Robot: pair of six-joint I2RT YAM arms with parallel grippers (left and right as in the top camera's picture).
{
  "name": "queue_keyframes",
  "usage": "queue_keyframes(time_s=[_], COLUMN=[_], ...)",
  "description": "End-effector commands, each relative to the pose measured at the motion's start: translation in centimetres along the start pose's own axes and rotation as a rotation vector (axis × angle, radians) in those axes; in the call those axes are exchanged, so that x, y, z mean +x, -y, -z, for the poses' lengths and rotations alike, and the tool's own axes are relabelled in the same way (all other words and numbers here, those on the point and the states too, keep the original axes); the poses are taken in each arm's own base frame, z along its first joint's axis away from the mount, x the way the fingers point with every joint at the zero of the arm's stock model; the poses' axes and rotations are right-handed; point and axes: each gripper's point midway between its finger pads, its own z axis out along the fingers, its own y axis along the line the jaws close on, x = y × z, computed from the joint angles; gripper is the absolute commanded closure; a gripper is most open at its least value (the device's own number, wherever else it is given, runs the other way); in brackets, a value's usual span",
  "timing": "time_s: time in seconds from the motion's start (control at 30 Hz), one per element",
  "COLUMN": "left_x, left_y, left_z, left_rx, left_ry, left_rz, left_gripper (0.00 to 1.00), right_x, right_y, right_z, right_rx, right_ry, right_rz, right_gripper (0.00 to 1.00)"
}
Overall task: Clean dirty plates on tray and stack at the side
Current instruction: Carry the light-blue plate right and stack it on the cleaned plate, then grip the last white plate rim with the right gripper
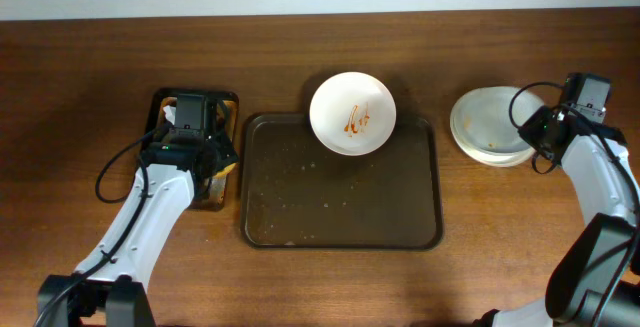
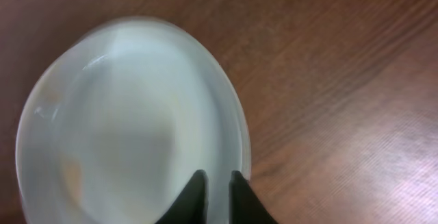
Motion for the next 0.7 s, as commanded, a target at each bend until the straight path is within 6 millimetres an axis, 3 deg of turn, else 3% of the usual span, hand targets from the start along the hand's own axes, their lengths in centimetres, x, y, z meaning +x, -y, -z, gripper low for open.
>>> queue_keyframes(time_s=[0.0,0.03,0.17,0.2,0.37,0.47,0.67], left_x=[-0.4,-0.4,-0.4,-0.4,-0.4,-0.4,-0.2], left_y=[0.0,0.0,0.0,0.0,0.0,0.0,0.6], left_z=[0.8,0.8,0.8,0.8,0.8,0.8,0.8], left_rx=[0.014,0.015,0.015,0.015,0.015,0.015,0.047], left_ry=[0.023,0.023,0.023,0.023,0.023,0.023,0.010], left_rz=[-0.010,-0.010,-0.009,-0.009,-0.010,-0.009,-0.010], left_gripper=[1.00,1.00,1.00,1.00,1.00,1.00,1.00], right_x=[-1.0,-0.6,4.0,5.0,10.2,13.1,16.2], right_y=[-1.8,-2.8,-11.3,-12.8,-18.6,-20.9,-22.4], right_z=[0.7,0.8,3.8,4.4,4.6,3.3,-0.3], right_rx=[-0.091,-0.149,-0.582,-0.622,-0.607,-0.615,-0.592], right_ry=[0.015,-0.003,-0.139,-0.152,-0.138,-0.161,-0.216], right_rz=[0.004,0.043,0.297,0.346,0.574,0.636,0.600], right_gripper=[0.67,0.64,0.57,0.50,0.48,0.46,0.47])
